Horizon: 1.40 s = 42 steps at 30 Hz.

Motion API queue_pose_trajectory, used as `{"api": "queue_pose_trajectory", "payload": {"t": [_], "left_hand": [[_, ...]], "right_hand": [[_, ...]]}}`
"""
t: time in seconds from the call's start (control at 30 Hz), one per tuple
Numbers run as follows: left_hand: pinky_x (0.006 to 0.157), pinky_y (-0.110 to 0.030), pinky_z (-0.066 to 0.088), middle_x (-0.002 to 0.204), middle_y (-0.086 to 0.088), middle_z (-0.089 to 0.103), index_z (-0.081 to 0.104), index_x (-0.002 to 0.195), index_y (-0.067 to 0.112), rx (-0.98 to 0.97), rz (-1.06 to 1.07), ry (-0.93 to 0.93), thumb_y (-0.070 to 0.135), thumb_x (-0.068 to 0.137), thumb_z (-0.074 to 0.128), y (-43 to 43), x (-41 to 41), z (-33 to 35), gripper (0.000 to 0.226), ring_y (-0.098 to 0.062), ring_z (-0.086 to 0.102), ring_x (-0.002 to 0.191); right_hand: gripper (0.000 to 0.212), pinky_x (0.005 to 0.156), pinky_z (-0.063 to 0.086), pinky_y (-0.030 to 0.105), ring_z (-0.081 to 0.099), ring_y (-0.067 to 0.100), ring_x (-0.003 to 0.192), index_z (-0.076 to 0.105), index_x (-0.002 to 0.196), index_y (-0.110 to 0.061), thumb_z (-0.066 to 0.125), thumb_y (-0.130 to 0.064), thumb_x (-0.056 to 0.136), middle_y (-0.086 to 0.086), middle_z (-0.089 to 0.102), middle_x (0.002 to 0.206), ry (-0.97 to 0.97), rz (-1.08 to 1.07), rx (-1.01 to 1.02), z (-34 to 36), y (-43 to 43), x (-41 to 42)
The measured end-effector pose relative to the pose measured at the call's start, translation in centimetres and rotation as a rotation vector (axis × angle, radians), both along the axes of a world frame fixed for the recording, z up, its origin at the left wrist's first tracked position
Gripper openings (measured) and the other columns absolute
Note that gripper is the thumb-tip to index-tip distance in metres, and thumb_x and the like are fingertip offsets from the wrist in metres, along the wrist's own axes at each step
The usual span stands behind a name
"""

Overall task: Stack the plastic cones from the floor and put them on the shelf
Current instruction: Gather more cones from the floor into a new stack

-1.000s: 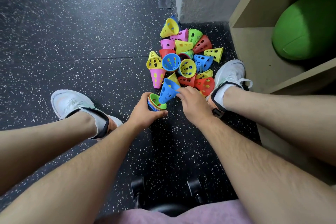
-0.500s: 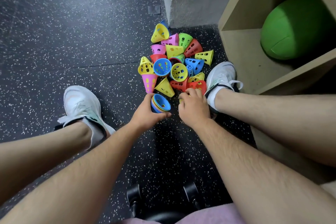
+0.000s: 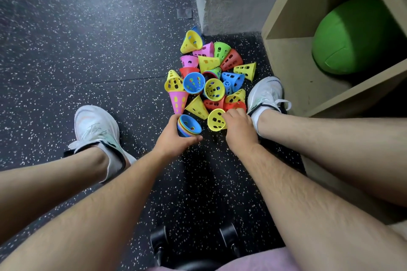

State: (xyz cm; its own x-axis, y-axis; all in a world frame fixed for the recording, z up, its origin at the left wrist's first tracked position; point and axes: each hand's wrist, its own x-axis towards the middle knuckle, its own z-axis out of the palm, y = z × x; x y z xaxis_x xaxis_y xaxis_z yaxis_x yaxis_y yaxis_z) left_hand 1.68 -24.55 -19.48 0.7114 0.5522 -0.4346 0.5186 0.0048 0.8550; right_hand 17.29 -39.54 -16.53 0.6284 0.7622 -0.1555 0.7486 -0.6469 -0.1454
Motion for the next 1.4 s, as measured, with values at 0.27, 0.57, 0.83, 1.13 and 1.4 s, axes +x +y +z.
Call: {"api": "queue_pose_trajectory", "payload": {"t": [0.27,0.57,0.83,1.13,1.4], "left_hand": [[0.098,-0.038,0.055,0.111,0.011,0.069,0.050,0.129,0.028,0.020,0.003,0.019,0.036,0.065,0.097,0.7,-0.6,0.3,0.079,-0.007,0.068,0.102],[0.091,-0.032,0.054,0.108,0.013,0.069,0.050,0.120,0.034,0.046,0.008,-0.029,0.034,0.062,0.096,0.1,0.3,2.6,0.074,-0.006,0.068,0.097],[0.095,-0.035,0.054,0.106,0.015,0.069,0.051,0.121,0.032,0.081,0.026,-0.035,0.033,0.064,0.096,-1.0,1.0,3.1,0.073,-0.005,0.068,0.098],[0.094,-0.032,0.054,0.108,0.011,0.069,0.049,0.122,0.031,0.083,-0.125,0.011,0.034,0.067,0.095,-1.8,2.9,0.5,0.072,-0.005,0.068,0.099],[0.097,-0.036,0.054,0.109,0.012,0.069,0.049,0.122,0.032,0.112,-0.157,0.040,0.034,0.066,0.095,-1.4,3.9,-0.2,0.072,-0.005,0.068,0.099]], "right_hand": [[0.009,0.078,0.043,0.037,0.047,0.026,0.093,0.064,0.098,-0.017,0.059,-0.023,0.096,0.003,0.055,0.093,-0.043,-0.048,0.328,0.0,0.3,-0.6],[0.015,0.092,0.044,0.040,0.052,0.023,0.103,0.063,0.107,-0.015,0.055,-0.024,0.098,0.000,0.065,0.106,0.245,0.074,0.440,3.2,2.5,-2.7],[0.034,0.090,0.049,0.036,0.054,0.020,0.109,0.054,0.122,-0.022,0.049,-0.025,0.089,0.001,0.062,0.116,0.329,-0.199,0.303,3.2,0.8,-2.9],[0.030,0.085,0.047,0.035,0.054,0.031,0.109,0.061,0.108,-0.017,0.065,-0.040,0.090,0.009,0.055,0.117,0.350,-0.911,0.359,-1.4,0.5,0.0],[0.021,0.070,0.035,0.028,0.055,0.029,0.093,0.058,0.112,-0.017,0.041,-0.028,0.104,0.007,0.053,0.116,0.277,-0.750,0.514,-1.9,-1.6,-1.4]]}}
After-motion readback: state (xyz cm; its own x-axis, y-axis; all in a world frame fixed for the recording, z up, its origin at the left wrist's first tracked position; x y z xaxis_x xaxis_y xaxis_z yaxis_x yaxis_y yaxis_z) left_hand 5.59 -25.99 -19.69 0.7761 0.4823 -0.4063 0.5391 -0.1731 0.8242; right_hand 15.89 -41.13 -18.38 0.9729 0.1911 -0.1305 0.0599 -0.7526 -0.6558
